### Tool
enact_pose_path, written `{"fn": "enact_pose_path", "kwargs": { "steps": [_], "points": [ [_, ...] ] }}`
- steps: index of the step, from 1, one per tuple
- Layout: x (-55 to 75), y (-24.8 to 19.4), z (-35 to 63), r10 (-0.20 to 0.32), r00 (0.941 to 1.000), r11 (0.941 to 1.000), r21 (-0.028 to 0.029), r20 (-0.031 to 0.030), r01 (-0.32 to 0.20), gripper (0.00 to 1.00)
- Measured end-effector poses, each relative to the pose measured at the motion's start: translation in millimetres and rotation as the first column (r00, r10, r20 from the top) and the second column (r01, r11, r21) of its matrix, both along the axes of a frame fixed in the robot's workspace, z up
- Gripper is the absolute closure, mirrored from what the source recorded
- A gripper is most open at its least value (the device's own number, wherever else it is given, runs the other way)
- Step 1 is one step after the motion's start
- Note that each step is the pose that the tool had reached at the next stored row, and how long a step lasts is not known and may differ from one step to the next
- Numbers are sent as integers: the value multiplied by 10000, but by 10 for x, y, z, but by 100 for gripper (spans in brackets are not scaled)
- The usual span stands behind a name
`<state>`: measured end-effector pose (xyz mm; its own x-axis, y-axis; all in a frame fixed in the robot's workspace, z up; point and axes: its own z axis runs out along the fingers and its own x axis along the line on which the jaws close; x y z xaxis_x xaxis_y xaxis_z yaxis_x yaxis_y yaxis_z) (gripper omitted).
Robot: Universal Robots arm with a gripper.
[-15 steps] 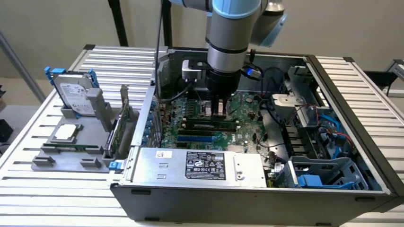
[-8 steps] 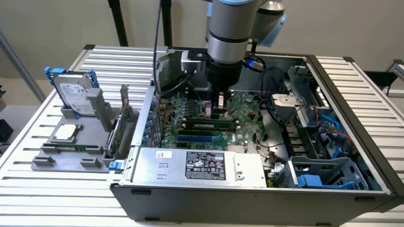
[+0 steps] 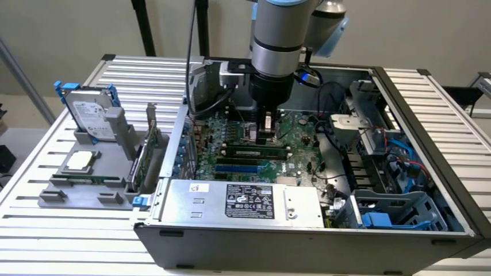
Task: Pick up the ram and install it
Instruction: 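Press down the ram until it locks into place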
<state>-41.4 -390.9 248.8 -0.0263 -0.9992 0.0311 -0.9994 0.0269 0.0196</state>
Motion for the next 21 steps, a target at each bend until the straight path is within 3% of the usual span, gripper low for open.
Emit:
{"fn": "enact_pose_path", "kwargs": {
  "steps": [11,13,21],
  "points": [
    [0,0,0,0,10000,10000,-1,0,0,89],
    [-6,0,-5,-1,10000,10000,0,34,1,89],
    [-19,0,-147,1,10000,10000,1,55,-1,89]
  ]
}}
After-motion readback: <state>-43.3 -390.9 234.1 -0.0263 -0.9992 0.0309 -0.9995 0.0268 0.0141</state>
